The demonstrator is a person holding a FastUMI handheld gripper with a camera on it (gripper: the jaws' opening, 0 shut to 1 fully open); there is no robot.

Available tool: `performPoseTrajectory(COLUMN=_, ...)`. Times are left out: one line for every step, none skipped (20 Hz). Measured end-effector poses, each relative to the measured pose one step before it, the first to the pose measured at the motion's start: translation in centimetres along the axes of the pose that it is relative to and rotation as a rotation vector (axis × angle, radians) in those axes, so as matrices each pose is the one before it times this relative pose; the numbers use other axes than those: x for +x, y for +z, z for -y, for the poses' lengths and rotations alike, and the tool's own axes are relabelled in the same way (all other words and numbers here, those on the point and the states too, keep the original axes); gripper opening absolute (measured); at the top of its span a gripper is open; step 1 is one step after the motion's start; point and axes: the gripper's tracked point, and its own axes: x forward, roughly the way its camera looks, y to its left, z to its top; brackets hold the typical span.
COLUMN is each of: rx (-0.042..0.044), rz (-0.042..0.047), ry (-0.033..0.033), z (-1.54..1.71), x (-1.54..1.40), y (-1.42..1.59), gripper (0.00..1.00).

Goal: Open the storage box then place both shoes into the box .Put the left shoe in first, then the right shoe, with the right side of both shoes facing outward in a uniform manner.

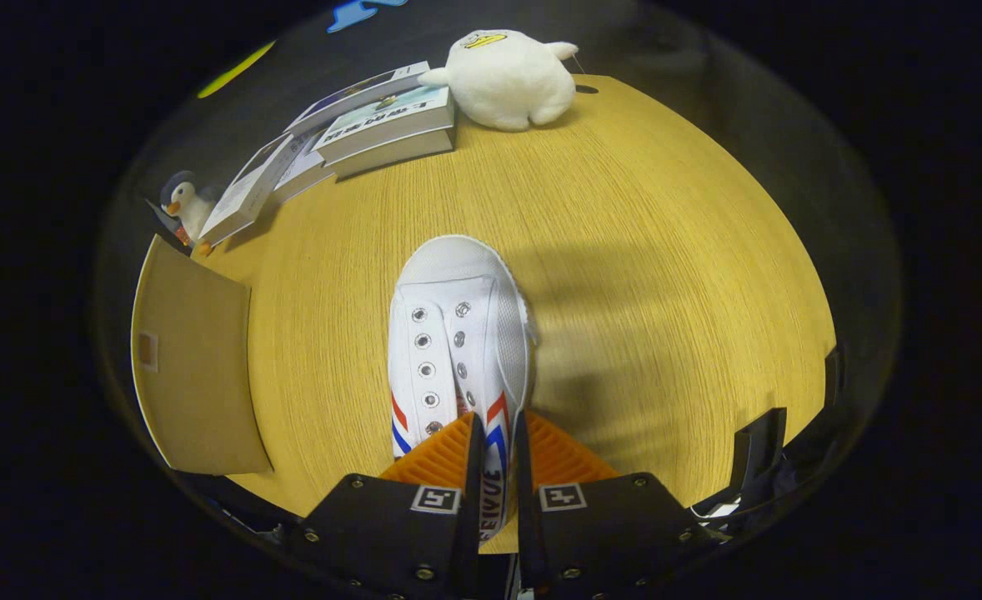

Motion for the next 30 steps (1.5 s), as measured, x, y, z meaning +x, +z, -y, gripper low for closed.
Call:
performPoseTrajectory(rx=0.02235, rz=0.03969, ry=-0.02507, z=0.622, x=0.163, y=0.686, gripper=0.2)
performPoseTrajectory(rx=0.02243, rz=0.0062, ry=0.00543, z=-0.327, x=-0.336, y=-0.144, gripper=0.0)
performPoseTrajectory(rx=0.01742, rz=-0.01355, ry=0.01334, z=-0.34, x=-0.443, y=-0.544, gripper=0.01)
performPoseTrajectory(rx=0.01009, rz=-0.00634, ry=0.01595, z=-0.371, x=-0.285, y=-0.08, gripper=0.01)
performPoseTrajectory(rx=0.01468, rz=0.00764, ry=0.00763, z=-0.309, x=-0.369, y=0.048, gripper=0.0)
performPoseTrajectory(rx=0.00456, rz=0.00762, ry=0.00419, z=-0.245, x=-0.39, y=0.028, gripper=0.0)
performPoseTrajectory(rx=-0.00597, rz=-0.00274, ry=0.00756, z=-0.476, x=-0.473, y=-0.063, gripper=0.01)
performPoseTrajectory(rx=0.0004, rz=0.00634, ry=0.0092, z=-0.882, x=-0.4, y=0.09, gripper=0.01)
performPoseTrajectory(rx=0.00678, rz=0.00805, ry=0.01059, z=-0.627, x=-0.381, y=0.169, gripper=0.01)
performPoseTrajectory(rx=0.00448, rz=0.00301, ry=0.01606, z=-0.864, x=-0.48, y=0.119, gripper=0.01)
performPoseTrajectory(rx=0.00676, rz=0.00749, ry=0.01879, z=-1.049, x=-0.66, y=0.155, gripper=0.01)
performPoseTrajectory(rx=0.00396, rz=0.00898, ry=0.0166, z=-0.951, x=-0.673, y=0.193, gripper=0.0)
performPoseTrajectory(rx=-0.00247, rz=0.00232, ry=0.01442, z=-0.934, x=-0.655, y=0.12, gripper=0.01)
performPoseTrajectory(rx=-0.00444, rz=0.00954, ry=0.01377, z=-1.076, x=-0.785, y=0.177, gripper=0.0)
performPoseTrajectory(rx=-0.00832, rz=0.0107, ry=0.00853, z=-0.974, x=-0.733, y=0.215, gripper=0.0)
performPoseTrajectory(rx=-0.00985, rz=0.00787, ry=0.00574, z=-0.703, x=-0.61, y=0.211, gripper=0.01)
performPoseTrajectory(rx=-0.00787, rz=0.01148, ry=0.00424, z=-0.971, x=-0.587, y=0.271, gripper=0.01)
performPoseTrajectory(rx=-0.0108, rz=0.00725, ry=0.00863, z=-1.057, x=-0.605, y=0.174, gripper=0.01)
performPoseTrajectory(rx=-0.00609, rz=0.00939, ry=0.01028, z=-1.054, x=-0.582, y=0.246, gripper=0.0)
performPoseTrajectory(rx=-0.00734, rz=0.00483, ry=0.01298, z=-0.954, x=-0.476, y=0.176, gripper=0.0)
performPoseTrajectory(rx=-0.00555, rz=0.00838, ry=0.01263, z=-1.084, x=-0.462, y=0.34, gripper=0.01)
performPoseTrajectory(rx=-0.00779, rz=0.00625, ry=0.00931, z=-0.866, x=-0.333, y=0.23, gripper=0.0)
performPoseTrajectory(rx=-0.0108, rz=0.00819, ry=0.00865, z=-1.018, x=-0.316, y=0.378, gripper=0.01)
performPoseTrajectory(rx=-0.01214, rz=0.0083, ry=0.00641, z=-0.929, x=-0.357, y=0.287, gripper=0.0)
performPoseTrajectory(rx=-0.01348, rz=0.00633, ry=0.00783, z=-1.054, x=-0.237, y=0.323, gripper=0.0)
performPoseTrajectory(rx=-0.01181, rz=0.00749, ry=0.00843, z=-1.016, x=-0.141, y=0.258, gripper=0.01)
performPoseTrajectory(rx=-0.01094, rz=0.00245, ry=0.01142, z=-1.056, x=-0.118, y=0.222, gripper=0.01)
performPoseTrajectory(rx=-0.00764, rz=0.00657, ry=0.01442, z=-1.182, x=-0.013, y=0.199, gripper=0.0)
performPoseTrajectory(rx=-0.00494, rz=0.00309, ry=0.01244, z=-1.011, x=0.025, y=0.049, gripper=0.0)
performPoseTrajectory(rx=-0.00501, rz=0.00046, ry=0.01674, z=-1.177, x=0.104, y=0.041, gripper=0.0)
